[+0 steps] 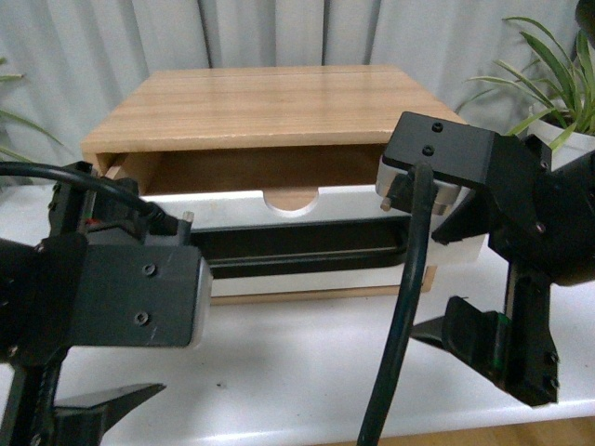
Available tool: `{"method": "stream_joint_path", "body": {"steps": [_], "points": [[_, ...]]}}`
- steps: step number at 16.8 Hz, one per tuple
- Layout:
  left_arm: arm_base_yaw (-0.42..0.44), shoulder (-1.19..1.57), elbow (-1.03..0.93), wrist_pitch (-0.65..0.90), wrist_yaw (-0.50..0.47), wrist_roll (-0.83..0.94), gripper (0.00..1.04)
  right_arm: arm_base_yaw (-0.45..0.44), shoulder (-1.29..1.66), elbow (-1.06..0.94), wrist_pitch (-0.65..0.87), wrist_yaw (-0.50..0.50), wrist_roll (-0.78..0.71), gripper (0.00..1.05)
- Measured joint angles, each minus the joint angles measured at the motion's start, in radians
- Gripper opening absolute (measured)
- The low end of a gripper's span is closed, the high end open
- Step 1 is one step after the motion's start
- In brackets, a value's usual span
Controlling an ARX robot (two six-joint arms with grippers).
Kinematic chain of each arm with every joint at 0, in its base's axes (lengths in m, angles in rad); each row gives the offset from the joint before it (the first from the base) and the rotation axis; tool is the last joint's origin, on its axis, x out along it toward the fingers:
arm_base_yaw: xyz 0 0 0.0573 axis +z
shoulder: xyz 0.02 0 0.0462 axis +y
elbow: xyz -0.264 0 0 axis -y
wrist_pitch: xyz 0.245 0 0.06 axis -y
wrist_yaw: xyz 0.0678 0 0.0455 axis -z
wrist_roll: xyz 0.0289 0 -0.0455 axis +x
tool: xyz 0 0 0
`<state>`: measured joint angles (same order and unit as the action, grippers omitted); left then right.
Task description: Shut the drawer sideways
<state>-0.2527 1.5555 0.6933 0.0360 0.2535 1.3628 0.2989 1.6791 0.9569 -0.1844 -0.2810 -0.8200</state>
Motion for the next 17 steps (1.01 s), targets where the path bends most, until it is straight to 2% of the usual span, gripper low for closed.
{"method": "stream_joint_path", "body": {"steps": [9,14,17], "points": [[0.002,0.198,0.189,0.097,-0.053,-0.001,0.98,-0.065,0.154,0.158,0.066,0.017,0.027,0.98],[0.006,0.274,0.211,0.160,-0.069,-0.028,0.98,-0.062,0.206,0.194,0.095,0.022,0.094,0.98],[0.015,0.163,0.133,0.195,-0.010,-0.060,0.98,-0.064,0.135,0.115,0.128,0.008,0.087,0.98]]}}
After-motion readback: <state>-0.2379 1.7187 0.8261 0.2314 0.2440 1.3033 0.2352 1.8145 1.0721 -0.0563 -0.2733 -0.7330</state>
